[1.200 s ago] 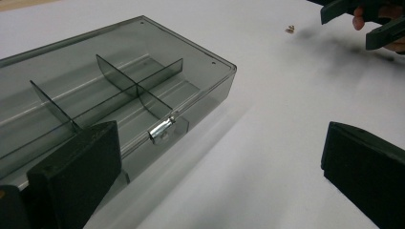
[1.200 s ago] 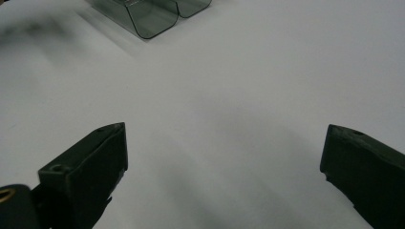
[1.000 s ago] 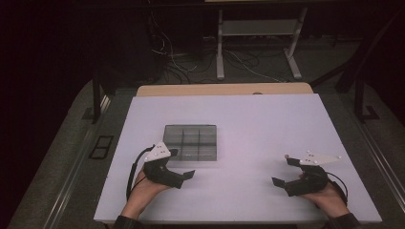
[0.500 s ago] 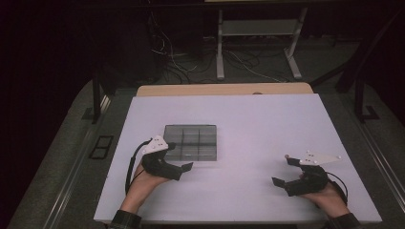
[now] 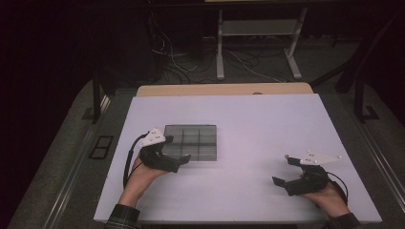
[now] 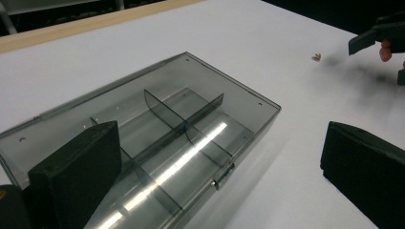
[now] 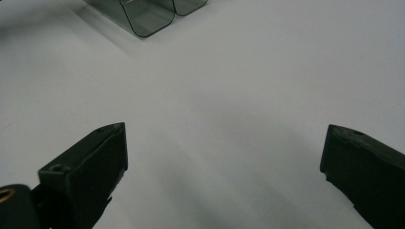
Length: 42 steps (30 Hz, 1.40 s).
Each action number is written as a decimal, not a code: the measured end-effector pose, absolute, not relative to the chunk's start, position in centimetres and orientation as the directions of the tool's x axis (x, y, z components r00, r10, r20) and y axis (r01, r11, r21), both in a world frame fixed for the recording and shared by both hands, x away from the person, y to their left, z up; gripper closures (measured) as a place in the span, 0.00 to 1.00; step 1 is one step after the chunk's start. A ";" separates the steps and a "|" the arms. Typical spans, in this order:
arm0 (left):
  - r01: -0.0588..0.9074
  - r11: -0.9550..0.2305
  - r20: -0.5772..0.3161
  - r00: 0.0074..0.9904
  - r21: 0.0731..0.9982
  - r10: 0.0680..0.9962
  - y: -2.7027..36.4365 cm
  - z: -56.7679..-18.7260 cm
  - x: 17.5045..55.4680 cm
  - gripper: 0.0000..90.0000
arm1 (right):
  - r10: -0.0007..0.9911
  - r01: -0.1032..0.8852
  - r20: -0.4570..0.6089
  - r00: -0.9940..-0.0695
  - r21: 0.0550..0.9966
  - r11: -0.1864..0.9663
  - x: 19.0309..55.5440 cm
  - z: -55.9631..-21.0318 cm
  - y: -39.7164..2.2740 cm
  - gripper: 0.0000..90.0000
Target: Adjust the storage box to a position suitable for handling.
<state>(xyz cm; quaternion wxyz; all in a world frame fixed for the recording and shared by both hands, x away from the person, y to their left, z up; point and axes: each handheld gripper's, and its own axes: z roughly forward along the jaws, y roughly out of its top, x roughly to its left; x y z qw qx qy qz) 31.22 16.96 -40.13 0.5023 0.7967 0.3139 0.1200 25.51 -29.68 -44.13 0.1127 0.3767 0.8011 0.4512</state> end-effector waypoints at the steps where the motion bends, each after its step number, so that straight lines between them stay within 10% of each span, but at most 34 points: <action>1: 0.377 -0.299 -0.122 0.775 0.877 0.620 17.0 -40.0 31.4 0.00 | 0.706 0.502 0.159 -0.690 0.807 0.309 25.5 -44.1 -29.7 0.02; 23: 0.377 -0.310 -0.095 0.754 0.873 0.650 18.0 -39.0 34.6 0.04 | 0.713 0.512 0.165 -0.682 0.804 0.303 25.6 -44.2 -29.9 0.02; 42: 0.385 -0.278 -0.072 0.687 0.880 0.723 19.9 -39.0 36.9 0.27 | 0.709 0.515 0.171 -0.684 0.802 0.303 25.7 -44.3 -29.9 0.02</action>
